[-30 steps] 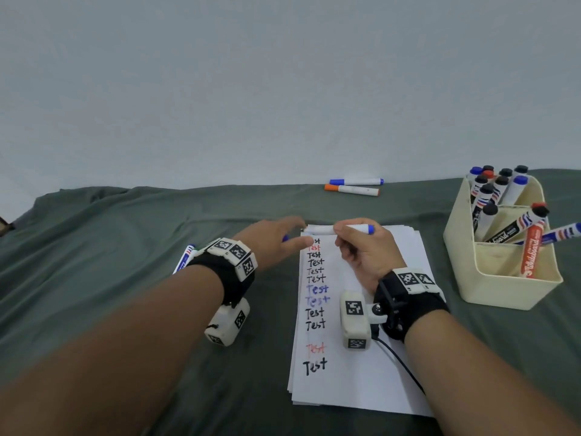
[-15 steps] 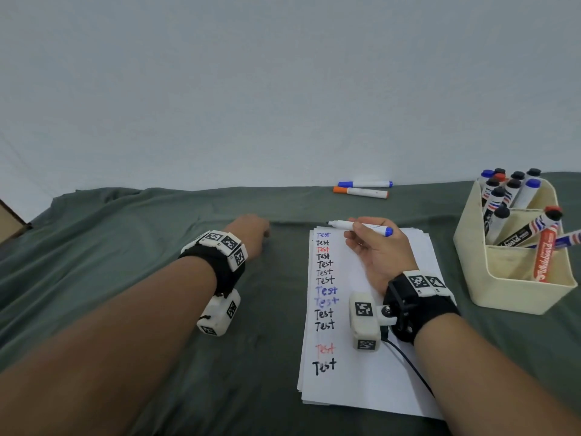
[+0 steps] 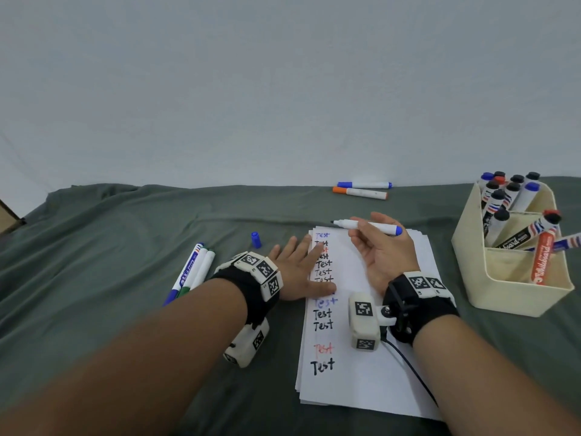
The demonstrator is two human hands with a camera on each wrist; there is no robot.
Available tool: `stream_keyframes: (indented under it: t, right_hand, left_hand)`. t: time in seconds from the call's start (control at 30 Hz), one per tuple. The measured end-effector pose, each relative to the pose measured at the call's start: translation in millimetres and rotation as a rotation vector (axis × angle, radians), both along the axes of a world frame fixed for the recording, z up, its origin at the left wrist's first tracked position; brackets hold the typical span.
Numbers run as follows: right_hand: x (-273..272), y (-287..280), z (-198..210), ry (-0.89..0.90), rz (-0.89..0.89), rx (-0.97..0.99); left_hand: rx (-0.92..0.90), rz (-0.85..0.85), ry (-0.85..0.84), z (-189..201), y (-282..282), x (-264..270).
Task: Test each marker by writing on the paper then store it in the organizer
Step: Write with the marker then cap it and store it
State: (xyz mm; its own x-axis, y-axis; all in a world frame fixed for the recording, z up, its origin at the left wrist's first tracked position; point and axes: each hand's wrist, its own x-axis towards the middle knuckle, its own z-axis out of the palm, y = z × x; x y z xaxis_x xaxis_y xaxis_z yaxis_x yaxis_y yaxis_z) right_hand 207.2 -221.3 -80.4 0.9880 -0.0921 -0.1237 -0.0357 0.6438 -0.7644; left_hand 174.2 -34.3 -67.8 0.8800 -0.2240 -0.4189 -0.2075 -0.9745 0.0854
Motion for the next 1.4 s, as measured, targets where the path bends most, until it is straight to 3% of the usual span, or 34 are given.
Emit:
stream_keyframes:
  t: [0.17,0.37,0.47,1.07,1.4]
  right_hand:
    - [4.5,0.3,-1.5,0.073,-0.081,-0.045]
    - [29.8,-2.7,5.2,-0.057,0.023,-0.641]
    - [37.6,-6.2,2.5,-0.076,0.060,-0.781]
    - [44.2,-10.7,-12.3,-0.095,0.044,-0.885]
    - [43.8,-12.2,-12.6,-0.073,0.006,-0.844]
  left_hand:
    - [0.003,0.028,0.006,-4.5,-0.6,4.3]
    - [-0.013,0.049,-0.001,-10.3,-0.5,8.4]
    - [-0.013,0.058,-0.008,-13.3,-0.7,9.5]
    - [-0.010,0.066,0.006,-8.0,-2.8,5.6]
    - [-0.008,0.068,0.018,-7.2,-2.0,5.4]
